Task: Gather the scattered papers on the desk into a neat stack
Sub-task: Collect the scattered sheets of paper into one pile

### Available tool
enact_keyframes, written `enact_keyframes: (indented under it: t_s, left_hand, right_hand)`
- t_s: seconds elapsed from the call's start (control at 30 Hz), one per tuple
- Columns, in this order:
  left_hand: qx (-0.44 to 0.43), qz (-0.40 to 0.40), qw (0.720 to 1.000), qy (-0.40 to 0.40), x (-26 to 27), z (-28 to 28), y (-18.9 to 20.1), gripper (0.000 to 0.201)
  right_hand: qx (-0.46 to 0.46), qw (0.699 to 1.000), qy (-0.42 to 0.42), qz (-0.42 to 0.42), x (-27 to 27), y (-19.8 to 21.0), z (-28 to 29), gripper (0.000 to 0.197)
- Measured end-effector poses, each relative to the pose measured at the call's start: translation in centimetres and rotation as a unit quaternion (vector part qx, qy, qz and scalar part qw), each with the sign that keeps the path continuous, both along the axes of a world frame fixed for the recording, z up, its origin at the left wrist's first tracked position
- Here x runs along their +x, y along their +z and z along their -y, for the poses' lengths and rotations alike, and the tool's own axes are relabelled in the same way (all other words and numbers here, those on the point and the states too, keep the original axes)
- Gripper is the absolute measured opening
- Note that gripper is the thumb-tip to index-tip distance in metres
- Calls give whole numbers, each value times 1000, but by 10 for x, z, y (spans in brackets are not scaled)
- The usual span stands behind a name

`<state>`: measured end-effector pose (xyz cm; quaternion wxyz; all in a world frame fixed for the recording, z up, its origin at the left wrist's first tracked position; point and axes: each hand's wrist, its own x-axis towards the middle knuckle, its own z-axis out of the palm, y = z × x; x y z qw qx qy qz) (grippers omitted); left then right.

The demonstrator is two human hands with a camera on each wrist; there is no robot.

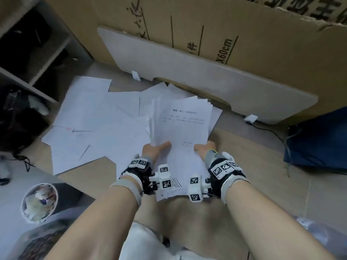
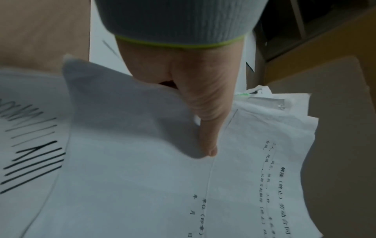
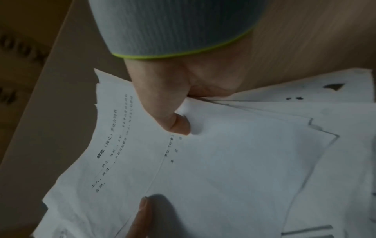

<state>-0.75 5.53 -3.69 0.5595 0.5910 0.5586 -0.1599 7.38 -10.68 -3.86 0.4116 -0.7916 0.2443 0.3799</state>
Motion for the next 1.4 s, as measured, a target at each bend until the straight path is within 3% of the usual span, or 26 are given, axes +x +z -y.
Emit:
enact_keyframes:
  t_s: [0.07,0.13,0.27,0.37,0.4,0.47,0.5,0.53,0.57,0.6,0.67,0.73,0.8,0.9,0.97,1.03,1.13,1.23,1.3,1.4]
  left_hand:
    - [-11,13,998,56,-10,-47,-4,77]
    - [-6,22,995,96,-16,-80,-10,73]
    - [27,-8,991,131,-31,-149,-16,72]
    - [83,-75,990,83,-43,-199,-29,101]
    - [84,-95,989,77,-49,-217,-52,106]
    - [73,-108,987,89,-57,-242,-78,104]
    - [57,-94,988,106,-55,-248,-69,96]
    - [46,-81,988,122,-51,-254,-64,85]
    - [26,-63,989,132,-49,-257,-61,78]
    - [9,-51,989,136,-46,-257,-56,82]
    - [-17,-39,989,139,-44,-258,-50,101]
    - [-7,-42,988,151,-44,-259,-54,101]
    - [-6,-45,988,147,-37,-260,-43,83]
    - [9,-57,992,109,-31,-255,-37,46]
    - [32,-73,993,83,-29,-251,-34,48]
    - [55,-63,995,52,-26,-240,-37,52]
    - [38,-46,998,19,-24,-222,-30,28]
    - [-3,-28,1000,7,-26,-198,-27,44]
    - [-2,-7,1000,-23,-28,-189,-34,43]
    - [21,-21,997,-66,-30,-180,-60,85]
  right_hand:
    - [-14,999,43,9,-4,4,-52,21]
    - [-30,995,92,8,-7,11,-88,17]
    - [-90,980,174,25,-11,-5,-174,45]
    - [-146,956,254,26,-12,-39,-231,62]
    - [-163,946,279,9,-12,-53,-247,63]
    - [-180,936,300,-29,-14,-63,-267,50]
    - [-182,939,290,-41,-15,-64,-273,36]
    - [-172,945,276,-33,-15,-67,-275,20]
    - [-164,950,265,-22,-18,-70,-277,30]
    - [-153,959,240,-15,-19,-70,-276,47]
    - [-161,959,233,-7,-19,-68,-276,57]
    - [-164,955,249,-8,-20,-66,-277,40]
    - [-145,958,247,-5,-17,-59,-278,9]
    - [-132,976,172,16,-23,-53,-266,33]
    - [-114,986,114,33,-28,-50,-256,47]
    - [-86,995,56,13,-31,-44,-241,75]
    - [-67,997,19,-44,-35,-47,-217,83]
    - [-98,993,47,-44,-53,-50,-186,80]
    - [-134,986,81,-53,-66,-54,-174,91]
    - [-172,974,116,-88,-73,-52,-173,97]
